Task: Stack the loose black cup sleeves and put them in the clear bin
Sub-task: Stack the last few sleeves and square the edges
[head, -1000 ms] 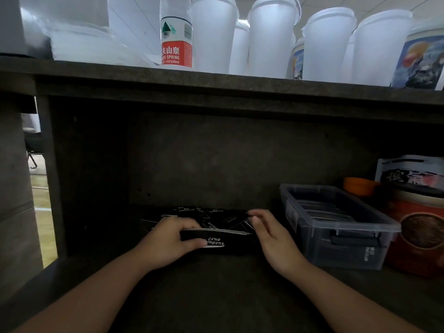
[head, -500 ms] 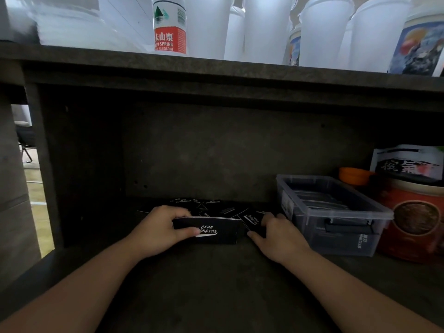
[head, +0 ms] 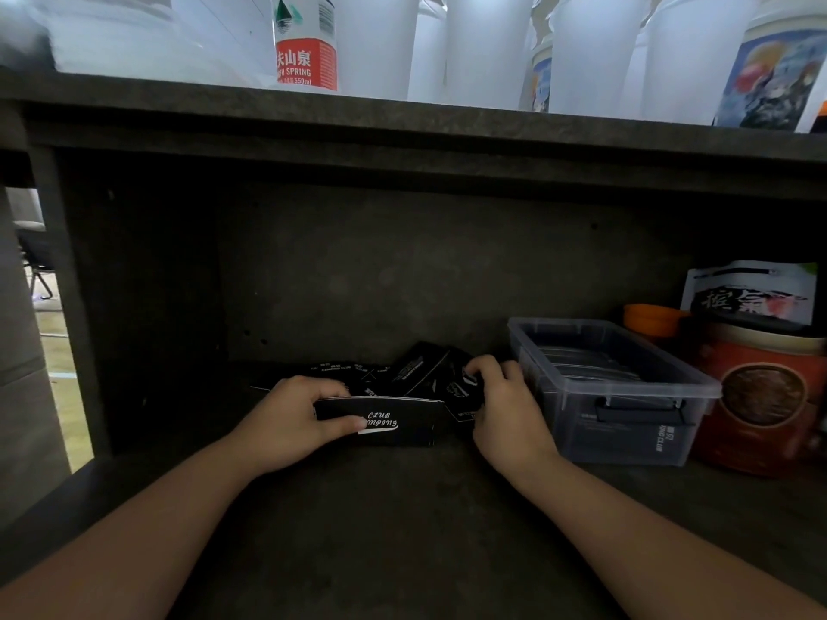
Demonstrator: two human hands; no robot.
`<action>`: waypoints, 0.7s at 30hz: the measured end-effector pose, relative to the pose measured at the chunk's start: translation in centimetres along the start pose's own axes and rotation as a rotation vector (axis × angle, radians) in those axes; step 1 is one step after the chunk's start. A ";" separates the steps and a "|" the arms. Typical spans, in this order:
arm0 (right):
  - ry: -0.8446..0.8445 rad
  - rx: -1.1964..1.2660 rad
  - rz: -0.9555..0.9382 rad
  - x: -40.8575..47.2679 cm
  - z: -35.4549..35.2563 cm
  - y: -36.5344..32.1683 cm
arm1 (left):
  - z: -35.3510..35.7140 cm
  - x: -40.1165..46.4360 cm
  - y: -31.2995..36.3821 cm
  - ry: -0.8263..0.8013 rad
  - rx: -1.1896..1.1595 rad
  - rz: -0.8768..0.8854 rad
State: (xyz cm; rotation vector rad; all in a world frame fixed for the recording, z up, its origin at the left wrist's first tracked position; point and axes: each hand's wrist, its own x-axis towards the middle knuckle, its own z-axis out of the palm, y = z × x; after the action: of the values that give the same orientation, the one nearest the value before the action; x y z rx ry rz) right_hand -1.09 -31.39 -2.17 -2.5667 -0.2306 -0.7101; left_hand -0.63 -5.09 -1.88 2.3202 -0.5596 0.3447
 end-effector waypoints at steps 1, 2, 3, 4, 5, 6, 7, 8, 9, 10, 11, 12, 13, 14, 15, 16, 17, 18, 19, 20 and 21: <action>0.037 0.012 -0.032 0.0 0.0 -0.1 | 0.0 0.0 0.0 0.001 -0.001 0.003; 0.089 0.033 -0.058 0.1 0.0 -0.2 | 0.0 0.0 0.0 0.001 -0.004 0.005; 0.156 0.061 -0.087 0.1 0.0 -0.2 | 0.0 0.0 0.0 0.001 -0.008 0.009; 0.232 0.095 -0.113 0.2 0.0 -0.2 | 0.0 0.0 0.1 0.000 -0.009 0.015; 0.301 0.146 -0.125 0.2 -0.1 -0.3 | -0.1 0.0 0.2 -0.001 -0.005 0.022; 0.356 0.222 -0.117 0.1 -0.3 -0.5 | 0.0 0.1 0.1 -0.003 -0.002 0.024; 0.387 0.314 -0.096 0.0 -0.5 -0.7 | 0.0 0.1 0.1 -0.002 0.001 0.029; 0.389 0.405 -0.073 0.0 -0.5 -0.9 | 0.1 0.2 -0.2 0.006 0.012 0.038; 0.369 0.486 -0.054 -0.1 -0.5 -1.0 | 0.2 0.3 -0.5 0.017 0.030 0.055; 0.331 0.545 -0.040 -0.1 -0.3 -1.0 | 0.2 0.4 -0.8 0.027 0.046 0.072; 0.289 0.573 -0.033 -0.1 -0.1 -1.0 | 0.3 0.5 -1.1 0.029 0.055 0.081; 0.255 0.563 -0.035 0.0 0.0 -0.9 | 0.3 0.6 -1.2 0.024 0.053 0.079; 0.234 0.523 -0.040 0.0 0.2 -0.8 | 0.3 0.5 -1.1 0.014 0.040 0.057; 0.231 0.472 -0.046 0.0 0.3 -0.7 | 0.3 0.5 -0.9 0.006 0.017 0.024; 0.240 0.429 -0.047 0.0 0.4 -0.7 | 0.3 0.5 -0.8 0.002 -0.012 -0.009; 0.250 0.405 -0.041 0.1 0.4 -0.6 | 0.4 0.5 -0.8 0.004 -0.038 -0.027; 0.254 0.397 -0.032 0.1 0.5 -0.6 | 0.5 0.5 -0.8 0.012 -0.057 -0.028; 0.252 0.399 -0.025 0.2 0.5 -0.6 | 0.6 0.5 -0.9 0.025 -0.069 -0.022; 0.245 0.402 -0.026 0.3 0.6 -0.6 | 0.7 0.5 -0.9 0.038 -0.078 -0.010; 0.224 0.405 -0.037 0.3 0.6 -0.5 | 0.8 0.5 -0.9 0.051 -0.088 0.001; 0.177 0.408 -0.058 0.3 0.6 -0.4 | 0.8 0.5 -0.9 0.059 -0.095 0.007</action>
State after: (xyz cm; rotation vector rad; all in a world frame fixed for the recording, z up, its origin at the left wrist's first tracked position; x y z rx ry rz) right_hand -0.69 -30.75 -2.37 -2.1068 -0.3531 -0.8130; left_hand 0.29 -5.22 -2.78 2.2106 -0.5431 0.3806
